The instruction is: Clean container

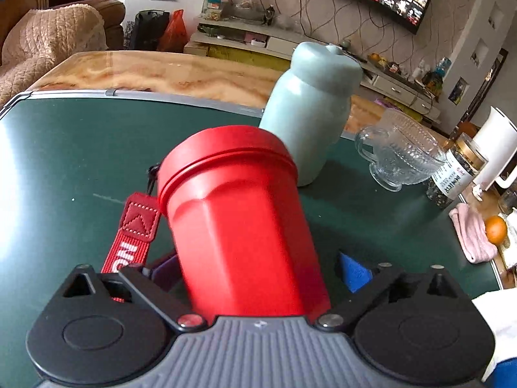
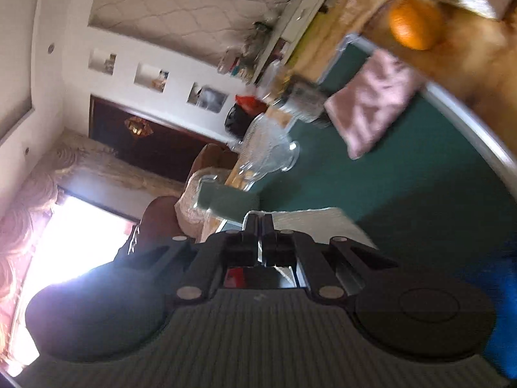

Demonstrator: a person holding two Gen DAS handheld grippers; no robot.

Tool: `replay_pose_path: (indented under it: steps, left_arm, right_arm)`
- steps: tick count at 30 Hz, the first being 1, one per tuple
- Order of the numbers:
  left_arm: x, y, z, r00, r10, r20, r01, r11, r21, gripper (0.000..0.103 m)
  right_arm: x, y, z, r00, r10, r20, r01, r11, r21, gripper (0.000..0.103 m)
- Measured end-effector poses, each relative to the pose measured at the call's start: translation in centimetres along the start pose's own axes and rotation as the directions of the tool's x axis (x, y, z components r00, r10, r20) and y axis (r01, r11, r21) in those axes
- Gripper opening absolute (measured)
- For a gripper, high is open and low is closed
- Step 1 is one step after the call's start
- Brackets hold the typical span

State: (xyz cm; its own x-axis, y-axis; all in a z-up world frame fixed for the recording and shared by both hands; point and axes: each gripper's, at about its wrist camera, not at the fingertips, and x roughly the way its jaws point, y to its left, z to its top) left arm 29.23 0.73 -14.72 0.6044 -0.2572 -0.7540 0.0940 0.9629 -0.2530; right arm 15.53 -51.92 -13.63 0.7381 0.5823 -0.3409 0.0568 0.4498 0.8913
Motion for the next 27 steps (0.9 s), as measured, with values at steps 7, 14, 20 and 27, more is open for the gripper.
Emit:
replay_pose_path:
  steps: [7, 14, 20, 27]
  left_arm:
    - [0.0, 0.1, -0.8, 0.999, -0.012, 0.038, 0.012, 1.000, -0.002, 0.084]
    - [-0.6, -0.1, -1.6, 0.996, -0.020, 0.088, 0.015, 0.998, 0.059, 0.083]
    - [-0.4, -0.1, -1.7, 0.994, -0.028, 0.104, 0.021, 0.997, 0.074, 0.083]
    - [-0.2, 1.2, -1.4, 0.991, -0.110, 0.072, 0.108, 0.994, 0.028, 0.087]
  right_arm:
    - [6.6, 6.0, -3.5, 0.974, -0.192, -0.117, 0.161, 0.960, -0.230, 0.020]
    - [6.9, 8.0, -6.3, 0.937, -0.271, -0.221, 0.157, 0.890, -0.427, 0.044]
    - [7.2, 9.0, -8.2, 0.862, -0.504, 0.058, 0.422, 0.650, -0.632, 0.044]
    - [13.4, 10.4, -8.5, 0.951, -0.281, -0.125, 0.191, 0.858, -0.477, 0.052]
